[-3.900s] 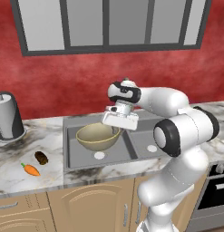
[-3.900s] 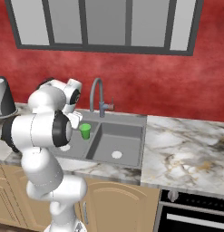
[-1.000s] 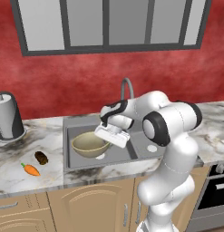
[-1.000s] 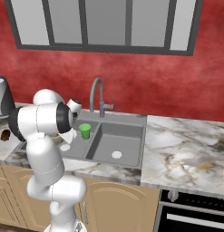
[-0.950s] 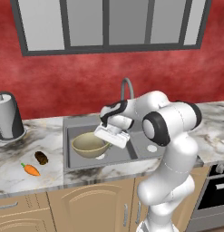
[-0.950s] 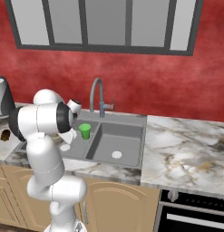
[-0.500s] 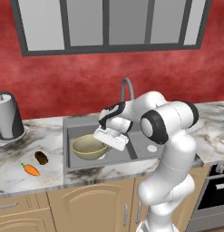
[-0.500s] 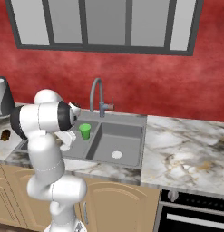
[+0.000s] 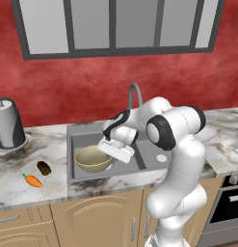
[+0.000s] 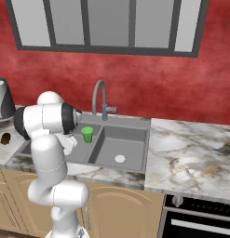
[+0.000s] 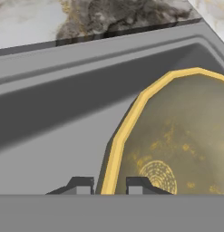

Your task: Remove the sweet potato and carrot from the sink. Then move the bowl and cup from the counter to the sink for washing.

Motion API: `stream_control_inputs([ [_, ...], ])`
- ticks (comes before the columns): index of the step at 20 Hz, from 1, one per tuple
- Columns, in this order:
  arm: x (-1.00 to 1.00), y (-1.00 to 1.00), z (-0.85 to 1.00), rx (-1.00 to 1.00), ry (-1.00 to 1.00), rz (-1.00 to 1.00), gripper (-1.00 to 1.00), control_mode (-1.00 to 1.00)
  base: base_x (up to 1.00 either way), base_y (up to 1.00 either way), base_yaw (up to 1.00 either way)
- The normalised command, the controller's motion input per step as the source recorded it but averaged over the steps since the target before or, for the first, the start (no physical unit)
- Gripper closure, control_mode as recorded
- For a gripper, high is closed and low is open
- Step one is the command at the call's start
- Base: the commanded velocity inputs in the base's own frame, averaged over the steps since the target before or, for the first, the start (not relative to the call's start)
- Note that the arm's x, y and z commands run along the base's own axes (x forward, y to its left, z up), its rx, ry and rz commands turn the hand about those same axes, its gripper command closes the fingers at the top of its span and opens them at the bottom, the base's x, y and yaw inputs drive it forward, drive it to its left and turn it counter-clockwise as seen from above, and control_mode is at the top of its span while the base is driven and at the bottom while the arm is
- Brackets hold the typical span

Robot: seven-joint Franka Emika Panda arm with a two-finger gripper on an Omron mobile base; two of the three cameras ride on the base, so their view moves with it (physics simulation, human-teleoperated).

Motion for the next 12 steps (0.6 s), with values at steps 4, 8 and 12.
stream_control_inputs([
  [4, 0.14, 0.06, -0.18, 0.0, 0.0, -0.01, 1.0, -1.0, 0.0, 0.0, 0.0],
  [8, 0.17, 0.02, -0.17, 0.0, 0.0, 0.0, 1.0, -1.0, 0.0, 0.0, 0.0],
  [12, 0.17, 0.01, -0.16, 0.0, 0.0, 0.0, 1.0, -1.0, 0.0, 0.0, 0.0],
])
